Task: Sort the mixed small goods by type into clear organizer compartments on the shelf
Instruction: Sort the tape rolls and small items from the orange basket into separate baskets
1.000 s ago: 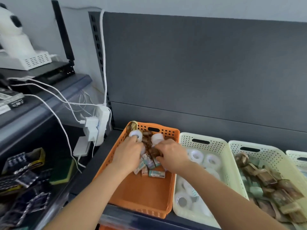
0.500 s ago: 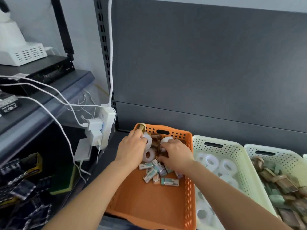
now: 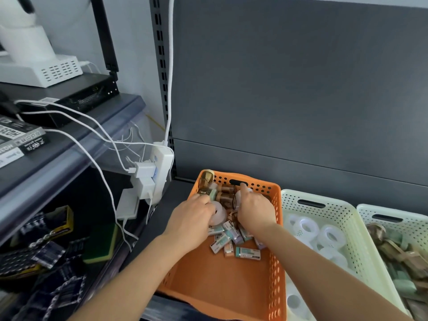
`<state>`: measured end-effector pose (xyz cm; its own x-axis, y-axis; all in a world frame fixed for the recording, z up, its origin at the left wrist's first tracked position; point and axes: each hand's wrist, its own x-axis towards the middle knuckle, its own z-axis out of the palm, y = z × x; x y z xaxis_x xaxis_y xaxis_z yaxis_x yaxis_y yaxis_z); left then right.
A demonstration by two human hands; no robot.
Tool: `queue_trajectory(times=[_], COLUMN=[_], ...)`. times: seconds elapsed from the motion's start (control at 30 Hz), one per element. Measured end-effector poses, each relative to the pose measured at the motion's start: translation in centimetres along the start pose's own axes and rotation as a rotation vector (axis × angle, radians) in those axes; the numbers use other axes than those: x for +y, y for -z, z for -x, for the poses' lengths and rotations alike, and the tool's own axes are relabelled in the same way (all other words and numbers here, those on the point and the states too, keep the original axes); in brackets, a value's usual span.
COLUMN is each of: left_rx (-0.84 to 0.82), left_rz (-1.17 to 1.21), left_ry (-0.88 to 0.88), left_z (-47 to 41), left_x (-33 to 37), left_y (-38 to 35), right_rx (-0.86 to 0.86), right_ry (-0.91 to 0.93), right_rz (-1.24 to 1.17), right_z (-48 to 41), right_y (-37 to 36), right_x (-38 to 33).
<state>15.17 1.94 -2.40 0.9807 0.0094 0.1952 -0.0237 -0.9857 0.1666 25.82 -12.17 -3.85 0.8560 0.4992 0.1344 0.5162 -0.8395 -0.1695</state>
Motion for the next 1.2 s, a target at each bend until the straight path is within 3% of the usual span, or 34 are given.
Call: queue_trajectory(times=[0.23,0.5,0.73,0.97,1.2], left_rx=[0.055,0.178,0.236,0.155,-0.018], left_rz=[0.089,0.183,0.329,0.263,0.043], left_ry=[0.086,0.101,-0.021,-0.216,-0.257], left_z=[0.2,-0.6,-2.7,-3.5,-2.9], left_x=[-0.1,1.3,7.0,14.4,17.2], left_y=[-0.1,0.8,1.6,-0.8,-3.7], right_rx=[0.043,0.143,0.306,0.275,0.112], right_ry=[-0.012,-0.045,-0.109,-0.162,-0.151], right_rz=[0.097,-0.210,-0.408,-0.211,-0.114], right_z=[-0.4,1.4,5.2,10.7,14.0], right_y=[1.0,1.9,5.7,7.4,6.8], right_x=[0.9,2.2,6.6,13.2,16.3])
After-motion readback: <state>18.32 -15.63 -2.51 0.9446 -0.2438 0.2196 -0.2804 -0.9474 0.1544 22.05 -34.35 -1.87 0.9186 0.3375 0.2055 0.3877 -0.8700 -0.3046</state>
